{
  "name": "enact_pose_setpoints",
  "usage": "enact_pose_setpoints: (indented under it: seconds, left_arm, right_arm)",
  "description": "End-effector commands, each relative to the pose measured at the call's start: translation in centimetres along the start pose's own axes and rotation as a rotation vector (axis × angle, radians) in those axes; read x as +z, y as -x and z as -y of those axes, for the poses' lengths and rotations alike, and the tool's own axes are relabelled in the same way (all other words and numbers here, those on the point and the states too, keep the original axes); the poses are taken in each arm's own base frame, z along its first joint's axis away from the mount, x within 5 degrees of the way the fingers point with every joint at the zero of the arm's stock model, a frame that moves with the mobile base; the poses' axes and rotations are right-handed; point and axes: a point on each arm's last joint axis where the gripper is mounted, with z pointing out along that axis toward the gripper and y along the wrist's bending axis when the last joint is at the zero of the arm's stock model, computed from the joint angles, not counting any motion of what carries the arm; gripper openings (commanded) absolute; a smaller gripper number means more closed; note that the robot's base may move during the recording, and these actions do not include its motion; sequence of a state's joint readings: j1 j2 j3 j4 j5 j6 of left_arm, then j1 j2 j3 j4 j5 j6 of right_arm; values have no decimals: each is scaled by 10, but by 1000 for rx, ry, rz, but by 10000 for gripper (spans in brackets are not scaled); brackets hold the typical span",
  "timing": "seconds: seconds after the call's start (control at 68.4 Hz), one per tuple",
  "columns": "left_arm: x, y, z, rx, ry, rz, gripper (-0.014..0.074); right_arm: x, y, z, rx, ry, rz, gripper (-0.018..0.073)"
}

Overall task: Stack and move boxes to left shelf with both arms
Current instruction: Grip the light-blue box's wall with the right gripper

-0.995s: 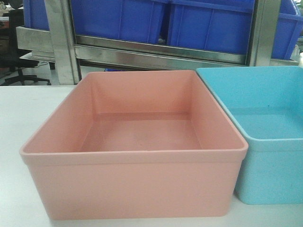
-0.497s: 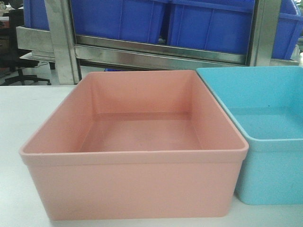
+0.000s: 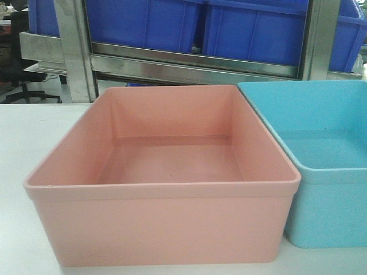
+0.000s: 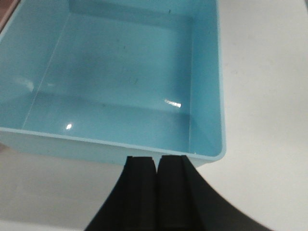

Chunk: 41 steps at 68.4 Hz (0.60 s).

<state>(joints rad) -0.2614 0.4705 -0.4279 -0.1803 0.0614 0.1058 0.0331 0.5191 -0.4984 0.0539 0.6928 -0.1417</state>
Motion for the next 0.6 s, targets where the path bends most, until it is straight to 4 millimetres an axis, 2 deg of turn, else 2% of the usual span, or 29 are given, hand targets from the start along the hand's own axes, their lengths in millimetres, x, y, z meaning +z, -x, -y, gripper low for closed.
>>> enact_pose_setpoints:
  seconds: [0.0,0.102,0.176,0.278,0.293,0.351,0.41,0.468,0.585]
  left_arm:
    - [-1,17,0,-8,8,108,262]
    - [-1,17,0,-8,8,108,262]
    - [-1,17,0,-8,8,108,262]
    - [-1,17,0,-8,8,108,262]
    - [-1,17,0,-8,8,108,262]
    - [-1,17,0,-8,8,108,262]
    - [-1,17,0,-8,8,108,262]
    - [-1,17,0,-8,8,108,262]
    - [-1,17,0,-8,8,108,262]
  right_arm:
    - [1,23,0,28,29,23,52]
    - [13,33,-3,81,81,-63,72]
    - [22,41,-4,94,104,-142,126]
    - [35,52,-3,94,117,-243,299]
    - [40,55,-2,93,117,-263,356]
    - [50,63,-1,94,118,-288,471]
    - [58,73,2,84,112,-316,552]
    - [64,84,6,80,102,-339,585]
    - [80,110,23,108,64,-362,582]
